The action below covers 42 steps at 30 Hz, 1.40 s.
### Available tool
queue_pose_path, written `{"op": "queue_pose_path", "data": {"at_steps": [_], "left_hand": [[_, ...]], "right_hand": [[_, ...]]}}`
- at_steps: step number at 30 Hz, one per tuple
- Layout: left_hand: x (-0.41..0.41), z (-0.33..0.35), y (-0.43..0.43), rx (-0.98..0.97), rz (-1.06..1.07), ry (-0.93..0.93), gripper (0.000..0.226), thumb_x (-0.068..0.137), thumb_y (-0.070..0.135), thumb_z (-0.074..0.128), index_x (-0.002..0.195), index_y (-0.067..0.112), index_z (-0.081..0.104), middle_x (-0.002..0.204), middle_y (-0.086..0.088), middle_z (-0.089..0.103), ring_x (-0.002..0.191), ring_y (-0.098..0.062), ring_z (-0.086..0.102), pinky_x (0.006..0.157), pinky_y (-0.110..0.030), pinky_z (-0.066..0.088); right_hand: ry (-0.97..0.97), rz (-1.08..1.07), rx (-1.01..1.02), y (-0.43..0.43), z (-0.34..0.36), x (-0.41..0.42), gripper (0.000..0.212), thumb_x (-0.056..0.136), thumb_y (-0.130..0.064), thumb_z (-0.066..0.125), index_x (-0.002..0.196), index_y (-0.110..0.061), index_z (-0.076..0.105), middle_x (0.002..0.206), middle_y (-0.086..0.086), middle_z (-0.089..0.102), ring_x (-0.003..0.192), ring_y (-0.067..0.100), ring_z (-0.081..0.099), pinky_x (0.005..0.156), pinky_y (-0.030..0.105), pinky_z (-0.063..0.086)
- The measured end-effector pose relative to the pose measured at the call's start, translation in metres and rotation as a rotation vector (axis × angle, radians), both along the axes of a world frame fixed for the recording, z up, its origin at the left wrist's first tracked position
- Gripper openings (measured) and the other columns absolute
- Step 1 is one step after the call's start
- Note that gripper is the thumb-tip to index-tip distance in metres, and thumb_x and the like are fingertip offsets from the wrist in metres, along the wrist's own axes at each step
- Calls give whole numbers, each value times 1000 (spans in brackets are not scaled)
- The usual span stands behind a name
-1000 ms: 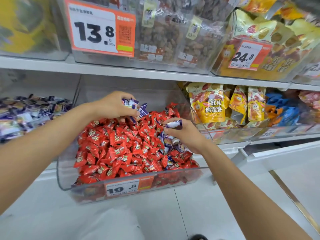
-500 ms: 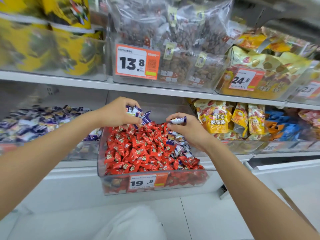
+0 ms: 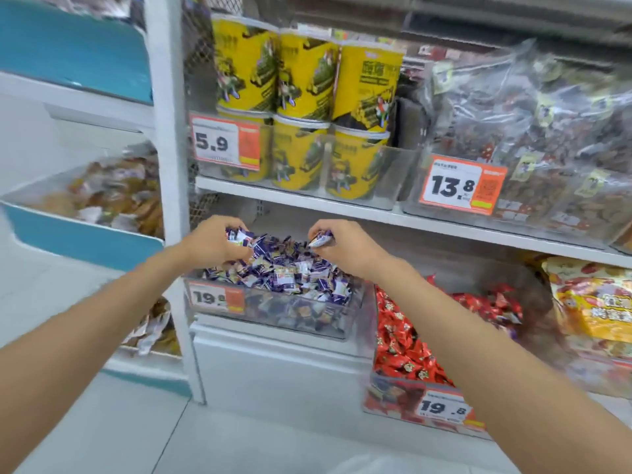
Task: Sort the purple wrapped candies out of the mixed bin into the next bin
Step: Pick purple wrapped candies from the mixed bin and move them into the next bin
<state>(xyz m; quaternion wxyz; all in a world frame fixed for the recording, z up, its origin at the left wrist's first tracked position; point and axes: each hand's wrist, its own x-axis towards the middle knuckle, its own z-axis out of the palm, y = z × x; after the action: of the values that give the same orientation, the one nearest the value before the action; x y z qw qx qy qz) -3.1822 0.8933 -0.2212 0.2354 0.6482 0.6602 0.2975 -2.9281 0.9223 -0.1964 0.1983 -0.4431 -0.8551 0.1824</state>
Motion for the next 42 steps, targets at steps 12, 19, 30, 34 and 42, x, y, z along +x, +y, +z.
{"op": "queue_pose_path", "data": {"at_steps": [12, 19, 30, 34, 42], "left_hand": [[15, -52, 44, -124, -32, 517, 87, 71, 70, 66, 145, 39, 34, 154, -4, 32, 143, -30, 25, 112, -53, 23], [130, -17, 17, 203, -269, 216, 15, 89, 23, 68, 104, 27, 67, 102, 7, 68, 95, -12, 63, 85, -31, 50], [401, -41, 24, 86, -801, 278, 19, 88, 26, 68, 106, 20, 70, 95, 9, 65, 88, -9, 61, 79, -26, 47], [446, -63, 48, -55, -777, 283, 30, 85, 27, 73, 110, 12, 69, 108, -1, 69, 102, -19, 64, 90, -34, 51], [490, -98, 78, -156, -737, 714, 130, 63, 71, 73, 155, 14, 1, 162, -10, 6, 147, -30, 16, 116, -44, 26]], "right_hand": [[-208, -12, -41, 24, -25, 37, 54, 91, -37, 65, 140, -19, 49, 140, 5, 53, 130, 23, 46, 107, 35, 37], [-173, -346, 89, -55, -6, 221, 18, 90, -18, 67, 105, -11, 72, 97, 3, 65, 91, 20, 60, 80, 30, 44], [134, -632, -19, -128, -67, 384, 54, 87, -29, 72, 136, -24, 51, 131, 4, 49, 119, 20, 50, 96, 36, 45], [292, -559, -88, -124, -81, 389, 52, 89, -16, 68, 135, -30, 48, 122, -2, 54, 97, 15, 57, 83, 32, 52], [503, -455, -191, -117, -95, 400, 59, 87, -12, 70, 126, -48, 44, 103, -7, 60, 86, 11, 61, 80, 34, 54]]}}
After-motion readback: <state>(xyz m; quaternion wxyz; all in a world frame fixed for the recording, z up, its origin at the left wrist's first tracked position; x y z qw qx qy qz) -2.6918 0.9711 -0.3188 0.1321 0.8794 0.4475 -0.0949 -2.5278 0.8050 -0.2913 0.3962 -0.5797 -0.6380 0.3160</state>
